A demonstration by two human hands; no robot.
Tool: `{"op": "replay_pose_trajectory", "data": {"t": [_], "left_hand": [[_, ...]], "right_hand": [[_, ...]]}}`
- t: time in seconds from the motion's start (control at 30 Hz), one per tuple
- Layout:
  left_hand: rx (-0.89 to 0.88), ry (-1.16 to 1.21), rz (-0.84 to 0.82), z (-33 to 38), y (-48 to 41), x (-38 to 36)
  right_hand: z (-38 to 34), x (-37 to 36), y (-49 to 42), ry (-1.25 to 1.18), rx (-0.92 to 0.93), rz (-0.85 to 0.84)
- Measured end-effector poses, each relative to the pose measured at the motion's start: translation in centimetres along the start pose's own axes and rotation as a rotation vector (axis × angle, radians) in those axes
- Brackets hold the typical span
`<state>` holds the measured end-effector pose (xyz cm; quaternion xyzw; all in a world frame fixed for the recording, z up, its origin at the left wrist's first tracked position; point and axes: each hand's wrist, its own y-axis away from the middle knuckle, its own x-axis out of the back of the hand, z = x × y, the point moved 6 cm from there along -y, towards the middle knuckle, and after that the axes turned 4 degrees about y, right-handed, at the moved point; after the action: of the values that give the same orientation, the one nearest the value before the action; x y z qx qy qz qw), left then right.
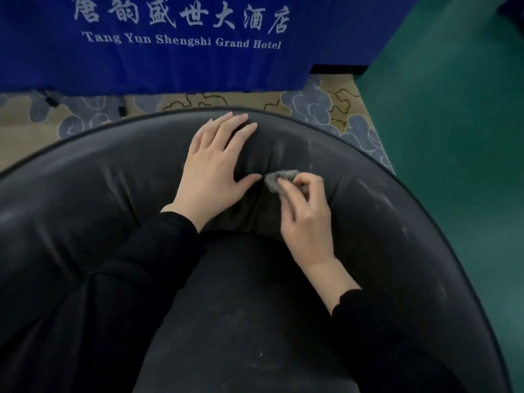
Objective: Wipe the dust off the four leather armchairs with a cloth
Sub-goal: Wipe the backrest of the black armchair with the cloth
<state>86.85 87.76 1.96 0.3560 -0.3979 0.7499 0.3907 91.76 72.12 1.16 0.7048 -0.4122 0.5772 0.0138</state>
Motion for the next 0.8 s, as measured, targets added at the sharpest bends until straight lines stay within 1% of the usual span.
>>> {"op": "replay_pose_trajectory", "data": {"t": [0.03,0.1,0.17,0.2,0.27,0.37,0.47,0.57,0.63,0.67,0.77,0.8], "left_hand": [[0.000,-0.004,0.005,0.0,0.0,0.0],[0.004,-0.004,0.015,0.0,0.0,0.0],[0.004,-0.012,0.019,0.0,-0.1,-0.1],[0.004,-0.014,0.019,0.0,-0.1,-0.1],[0.002,-0.013,0.015,-0.1,-0.1,-0.2],[-0.005,-0.013,0.023,-0.1,-0.1,-0.1],[-0.005,-0.010,0.037,-0.1,-0.1,-0.2],[-0.012,-0.022,0.041,0.0,0.0,-0.2],[-0.018,-0.025,0.045,0.1,-0.1,-0.1],[-0.020,-0.024,0.046,0.1,0.0,-0.1],[-0.017,-0.024,0.037,0.1,0.0,0.0],[-0.017,-0.025,0.030,0.1,0.0,-0.1]], "right_hand": [[0.1,0.3,0.1,-0.006,0.017,-0.015],[1.2,1.7,-1.2,-0.012,-0.006,0.039],[3.0,3.2,-3.7,0.000,-0.098,0.141],[3.9,3.6,-5.0,0.006,-0.143,0.161],[5.0,3.7,-6.9,0.018,-0.183,0.129],[5.0,2.9,-6.7,0.030,-0.143,0.090],[3.6,2.6,-3.8,0.022,-0.046,0.068],[2.5,2.2,-1.1,0.032,0.083,-0.046],[2.7,2.7,-1.3,0.030,0.112,-0.080],[3.1,3.2,-2.1,0.026,0.087,-0.053],[5.2,4.3,-5.4,0.051,-0.092,0.098],[5.7,4.3,-6.0,0.059,-0.135,0.121]]}}
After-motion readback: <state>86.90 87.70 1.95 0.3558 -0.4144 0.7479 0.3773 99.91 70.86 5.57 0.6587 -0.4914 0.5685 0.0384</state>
